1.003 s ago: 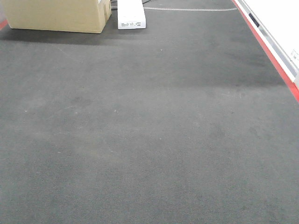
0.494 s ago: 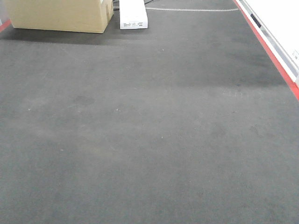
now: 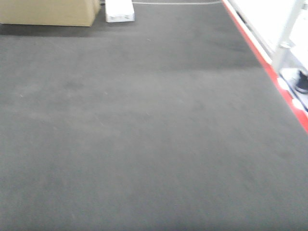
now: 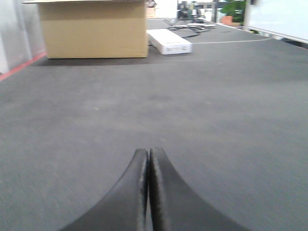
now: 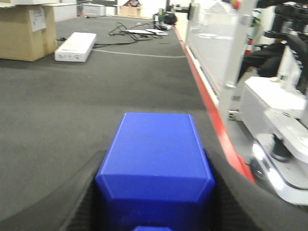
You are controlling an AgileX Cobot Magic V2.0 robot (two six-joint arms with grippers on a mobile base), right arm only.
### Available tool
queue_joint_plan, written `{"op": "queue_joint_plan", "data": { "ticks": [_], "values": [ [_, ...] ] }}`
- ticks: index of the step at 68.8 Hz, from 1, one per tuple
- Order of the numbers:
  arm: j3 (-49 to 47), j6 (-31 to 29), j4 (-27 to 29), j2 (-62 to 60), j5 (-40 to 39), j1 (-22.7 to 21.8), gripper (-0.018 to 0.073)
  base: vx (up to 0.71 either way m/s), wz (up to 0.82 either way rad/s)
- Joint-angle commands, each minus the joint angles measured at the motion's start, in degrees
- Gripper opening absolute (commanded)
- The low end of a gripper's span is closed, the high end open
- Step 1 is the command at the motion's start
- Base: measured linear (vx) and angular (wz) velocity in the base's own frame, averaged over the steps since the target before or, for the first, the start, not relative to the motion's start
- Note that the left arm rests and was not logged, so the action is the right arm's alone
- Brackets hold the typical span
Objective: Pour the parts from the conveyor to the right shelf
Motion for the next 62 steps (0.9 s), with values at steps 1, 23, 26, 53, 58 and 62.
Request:
{"op": "queue_joint_plan", "data": {
  "ticks": [1, 23, 26, 53, 58, 62],
  "values": [
    [-1.6, -0.4, -0.1, 0.5, -4.9, -0.2, -0.0006, -0.32, -0.28],
    [-1.6, -0.4, -0.1, 0.5, -4.9, -0.2, -0.0006, -0.34, -0.48],
    [-1.6, -0.4, -0.1, 0.5, -4.9, -0.2, -0.0006, -0.34, -0.67],
    [-1.6, -0.4, -0.1, 0.5, -4.9, -0.2, -0.0006, -0.34, -0.74],
    [-1.6, -0.4, -0.1, 0.5, -4.9, -0.2, -0.0006, -0.31, -0.72],
    [-1.6, -0.4, -0.1, 0.5, -4.9, -0.2, -0.0006, -0.3, -0.68]
  ]
}}
